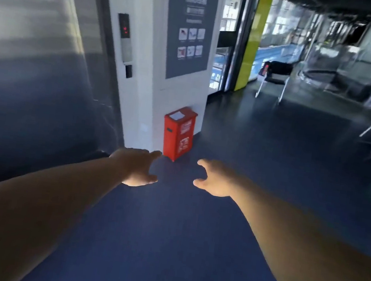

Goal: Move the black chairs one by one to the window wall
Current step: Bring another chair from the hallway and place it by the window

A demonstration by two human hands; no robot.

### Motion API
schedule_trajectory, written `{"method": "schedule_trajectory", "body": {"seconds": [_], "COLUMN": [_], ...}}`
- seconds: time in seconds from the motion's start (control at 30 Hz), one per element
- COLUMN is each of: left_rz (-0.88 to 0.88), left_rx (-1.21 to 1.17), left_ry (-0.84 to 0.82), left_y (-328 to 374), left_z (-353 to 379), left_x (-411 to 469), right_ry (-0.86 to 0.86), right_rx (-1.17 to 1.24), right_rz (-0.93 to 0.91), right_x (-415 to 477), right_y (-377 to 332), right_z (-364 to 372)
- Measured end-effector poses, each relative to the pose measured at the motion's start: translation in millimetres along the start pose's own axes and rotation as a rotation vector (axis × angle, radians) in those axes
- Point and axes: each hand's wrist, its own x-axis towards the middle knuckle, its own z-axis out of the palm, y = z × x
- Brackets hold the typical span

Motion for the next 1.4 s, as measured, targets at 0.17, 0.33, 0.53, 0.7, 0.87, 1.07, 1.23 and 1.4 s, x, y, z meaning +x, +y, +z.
{"method": "schedule_trajectory", "body": {"seconds": [0.17, 0.33, 0.53, 0.7, 0.87, 1.07, 1.23, 1.4], "left_rz": [0.154, 0.228, 0.332, 0.371, 0.395, 0.377, 0.367, 0.332], "left_rx": [0.026, 0.078, 0.134, 0.156, 0.18, 0.167, 0.115, 0.119], "left_ry": [0.038, 0.046, 0.028, 0.015, 0.024, 0.001, 0.002, -0.008], "left_y": [73.9, 106.3, 138.0, 163.6, 201.3, 253.4, 272.5, 269.8], "left_z": [-29.3, -52.3, -104.2, -138.7, -164.7, -198.5, -235.3, -262.7], "left_x": [136.3, 279.5, 481.0, 596.1, 736.1, 921.3, 1054.6, 1201.0], "right_ry": [0.026, 0.028, 0.032, 0.026, 0.043, 0.04, 0.018, 0.016], "right_rx": [0.048, 0.036, 0.113, 0.121, 0.175, 0.207, 0.242, 0.233], "right_rz": [0.177, 0.258, 0.394, 0.435, 0.449, 0.47, 0.507, 0.481], "right_x": [42.1, 125.3, 261.6, 332.5, 427.6, 555.5, 656.0, 779.8], "right_y": [119.0, 206.2, 317.1, 390.2, 484.1, 617.3, 707.9, 783.1], "right_z": [-31.8, -56.7, -108.0, -147.1, -185.1, -231.7, -291.4, -340.0]}}
